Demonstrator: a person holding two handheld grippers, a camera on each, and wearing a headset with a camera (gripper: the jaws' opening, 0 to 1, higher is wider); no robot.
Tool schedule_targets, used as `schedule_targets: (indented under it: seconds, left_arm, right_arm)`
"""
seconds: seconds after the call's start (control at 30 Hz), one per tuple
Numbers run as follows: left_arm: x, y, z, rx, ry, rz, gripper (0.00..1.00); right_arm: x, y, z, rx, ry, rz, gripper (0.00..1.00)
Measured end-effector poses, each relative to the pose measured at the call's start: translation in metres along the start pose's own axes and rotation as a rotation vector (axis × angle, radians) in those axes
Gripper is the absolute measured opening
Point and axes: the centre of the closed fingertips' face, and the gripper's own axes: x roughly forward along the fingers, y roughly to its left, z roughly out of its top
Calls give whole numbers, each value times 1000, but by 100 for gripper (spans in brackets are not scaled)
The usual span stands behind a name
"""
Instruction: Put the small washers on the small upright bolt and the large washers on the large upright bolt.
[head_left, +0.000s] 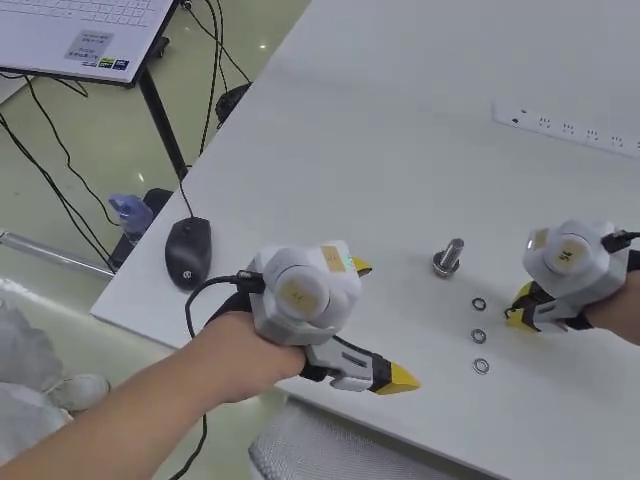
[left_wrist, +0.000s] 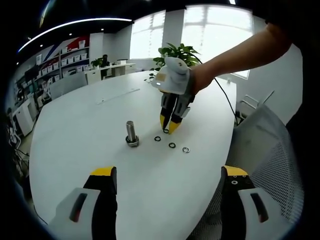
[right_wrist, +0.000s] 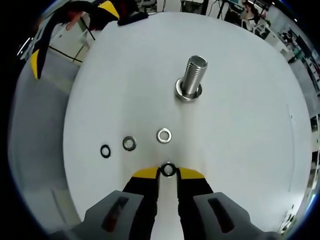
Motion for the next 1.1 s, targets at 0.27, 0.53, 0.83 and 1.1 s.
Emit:
schedule_targets:
  seconds: [0.27, 0.53, 0.83, 1.1]
  left_arm:
    - [0, -1, 2, -1, -3, -1, 84]
    - [-2, -2, 0, 2, 2, 4, 84]
    - [-3, 1, -3, -4, 6, 16, 86]
    - [-1, 4, -1, 11, 7, 15, 89]
  right_arm:
    - [-2, 1, 1, 38, 5, 3, 13]
    - [-4, 4, -1, 81, 13, -2, 12]
    - [-22, 6, -9, 123, 1, -7, 12]
    - [-46, 6, -23, 185, -17, -26, 12]
